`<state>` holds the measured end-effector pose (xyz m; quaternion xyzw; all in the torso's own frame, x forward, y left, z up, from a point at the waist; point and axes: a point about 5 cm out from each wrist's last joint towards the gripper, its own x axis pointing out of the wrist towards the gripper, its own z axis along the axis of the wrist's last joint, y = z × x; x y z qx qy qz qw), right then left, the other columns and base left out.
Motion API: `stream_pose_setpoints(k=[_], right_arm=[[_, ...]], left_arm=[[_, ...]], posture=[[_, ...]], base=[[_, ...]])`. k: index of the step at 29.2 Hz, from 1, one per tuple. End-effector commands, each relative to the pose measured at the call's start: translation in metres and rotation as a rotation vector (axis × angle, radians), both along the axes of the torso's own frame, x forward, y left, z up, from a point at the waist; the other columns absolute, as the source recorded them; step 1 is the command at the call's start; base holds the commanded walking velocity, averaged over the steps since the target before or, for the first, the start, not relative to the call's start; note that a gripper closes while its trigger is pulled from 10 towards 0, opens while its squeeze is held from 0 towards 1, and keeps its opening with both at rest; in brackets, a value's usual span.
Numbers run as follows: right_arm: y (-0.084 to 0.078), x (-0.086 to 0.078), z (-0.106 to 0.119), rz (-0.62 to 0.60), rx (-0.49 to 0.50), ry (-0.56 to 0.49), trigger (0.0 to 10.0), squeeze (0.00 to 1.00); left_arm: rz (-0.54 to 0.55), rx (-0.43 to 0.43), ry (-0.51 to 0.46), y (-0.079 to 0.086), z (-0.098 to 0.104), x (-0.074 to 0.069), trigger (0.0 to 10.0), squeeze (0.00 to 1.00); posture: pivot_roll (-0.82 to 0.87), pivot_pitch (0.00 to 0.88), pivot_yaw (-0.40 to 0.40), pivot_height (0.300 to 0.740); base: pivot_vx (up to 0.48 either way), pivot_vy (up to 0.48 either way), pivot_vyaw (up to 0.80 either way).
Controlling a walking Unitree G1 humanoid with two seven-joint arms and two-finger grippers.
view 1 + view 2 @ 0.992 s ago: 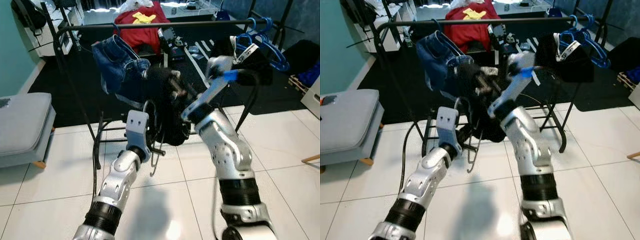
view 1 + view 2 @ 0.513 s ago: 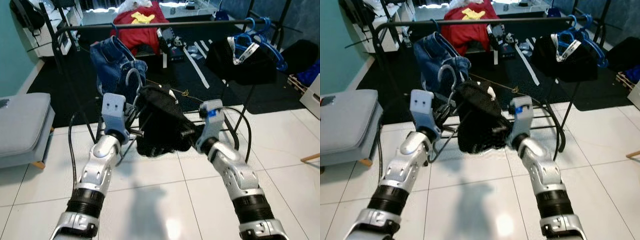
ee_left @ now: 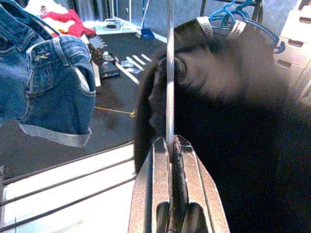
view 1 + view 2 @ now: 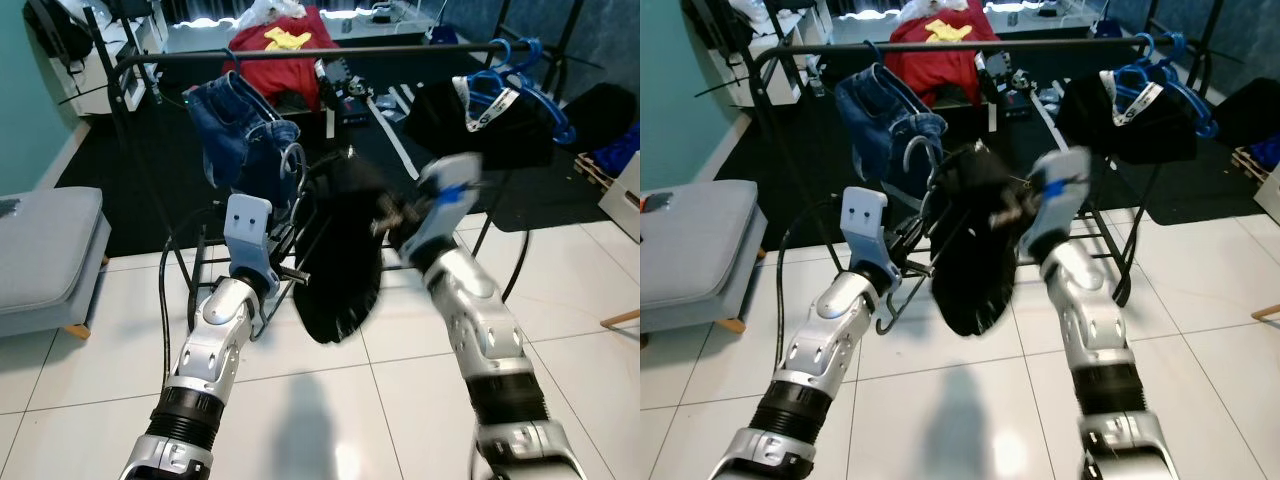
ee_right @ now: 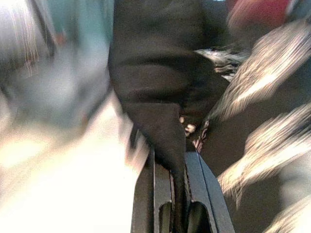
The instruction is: Hang hanger
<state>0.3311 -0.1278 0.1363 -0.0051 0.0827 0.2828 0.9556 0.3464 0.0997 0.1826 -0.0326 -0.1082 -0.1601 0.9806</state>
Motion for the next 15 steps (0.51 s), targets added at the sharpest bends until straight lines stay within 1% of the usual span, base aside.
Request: stream_pose_setpoints(k=[1,2,4,5,7,8,9,10,11,12,14,15], right_arm=[[0.008,-0.003,-0.010,0.048,-0.029,0.063,10.0,0.00],[0.010,-0.011,-0.027,0.079,-0.054,0.136,10.0,0.00],[0.010,-0.011,-0.027,0.079,-0.054,0.136,10.0,0.00],[0.013,-0.001,-0.009,0.059,0.006,0.042,10.0,0.00],[0.013,-0.001,-0.009,0.059,0.006,0.042,10.0,0.00],[0.014,0.012,0.024,0.026,0.081,-0.117,10.0,0.00],[0.014,0.012,0.024,0.026,0.081,-0.117,10.0,0.00],[0.014,0.020,0.061,-0.015,0.172,-0.294,10.0,0.00],[0.014,0.020,0.061,-0.015,0.172,-0.294,10.0,0.00],[0.017,0.022,0.079,-0.020,0.224,-0.363,10.0,0.00],[0.017,0.022,0.079,-0.020,0.224,-0.363,10.0,0.00],[0.023,0.020,0.071,0.019,0.199,-0.315,10.0,0.00]], left_arm=[[0.020,-0.038,-0.070,0.005,0.017,0.002,0.0,0.00],[0.006,-0.029,-0.058,0.005,0.014,0.002,0.0,0.00],[0.006,-0.029,-0.058,0.005,0.014,0.002,0.0,0.00],[-0.068,0.002,0.002,-0.004,0.000,-0.005,0.0,0.00],[-0.068,0.002,0.002,-0.004,0.000,-0.005,0.0,0.00],[-0.133,0.023,0.057,-0.014,-0.014,-0.012,0.0,0.00],[-0.133,0.023,0.057,-0.014,-0.014,-0.012,0.0,0.00],[-0.177,0.037,0.090,-0.023,-0.023,-0.018,0.0,0.00],[-0.177,0.037,0.090,-0.023,-0.023,-0.018,0.0,0.00],[-0.182,0.033,0.089,-0.027,-0.023,-0.018,0.0,0.00],[-0.182,0.033,0.089,-0.027,-0.023,-0.018,0.0,0.00],[-0.165,0.020,0.070,-0.026,-0.019,-0.015,0.0,0.00]], posture=[[0.01,0.082,0.054,0.740],[0.02,0.081,0.056,0.740],[0.02,0.081,0.056,0.740],[0.02,0.077,0.066,0.740],[0.02,0.077,0.066,0.740],[0.01,0.075,0.069,0.740],[0.01,0.075,0.069,0.740],[0.01,0.070,0.062,0.740],[0.01,0.070,0.062,0.740],[0.01,0.069,0.062,0.740],[0.01,0.069,0.062,0.740],[0.01,0.065,0.059,0.740]], base=[[0.000,0.000,0.00],[0.000,0.000,0.00],[0.000,0.000,0.00],[0.000,0.000,0.00],[0.000,0.000,0.00],[0.000,0.000,0.00],[0.000,0.000,0.00],[0.000,0.000,0.00],[0.000,0.000,0.00],[0.000,0.000,0.00],[0.000,0.000,0.00],[0.000,0.000,0.00]])
